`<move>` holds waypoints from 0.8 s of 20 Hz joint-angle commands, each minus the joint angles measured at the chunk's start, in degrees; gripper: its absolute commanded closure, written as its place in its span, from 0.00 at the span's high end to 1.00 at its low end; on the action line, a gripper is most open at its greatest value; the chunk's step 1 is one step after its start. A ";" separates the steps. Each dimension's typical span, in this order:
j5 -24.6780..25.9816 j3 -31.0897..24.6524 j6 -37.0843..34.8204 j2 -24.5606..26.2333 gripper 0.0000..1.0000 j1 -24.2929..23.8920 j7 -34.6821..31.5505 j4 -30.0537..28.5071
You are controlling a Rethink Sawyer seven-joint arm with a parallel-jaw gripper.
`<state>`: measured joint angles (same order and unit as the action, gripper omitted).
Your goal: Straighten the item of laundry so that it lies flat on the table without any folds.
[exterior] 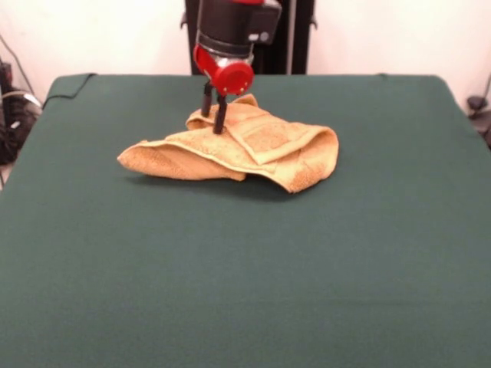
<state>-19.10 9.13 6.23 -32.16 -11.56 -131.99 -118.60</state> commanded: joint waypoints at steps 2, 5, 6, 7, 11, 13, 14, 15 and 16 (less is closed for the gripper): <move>1.60 -9.83 1.90 5.73 1.00 -1.44 -11.30 -3.41; 2.10 -10.22 2.45 5.95 1.00 -1.94 -11.52 -3.49; 2.08 -10.07 2.54 5.97 1.00 -1.83 -11.52 -3.44; 2.07 -9.74 2.57 5.91 1.00 -1.50 -11.33 -3.34; 0.69 -9.01 2.81 5.84 0.00 -0.55 -12.09 -3.60; 0.08 -8.97 2.58 5.63 0.00 -0.39 -12.50 -3.83; -0.16 -9.07 2.39 5.44 0.00 -0.46 -12.67 -4.01; -0.51 -9.08 1.60 4.93 0.00 -0.50 -12.69 -4.20; -1.23 -8.41 0.42 4.21 0.00 0.17 -12.57 -4.26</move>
<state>-17.97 6.42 9.90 -29.52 -13.34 -131.99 -118.65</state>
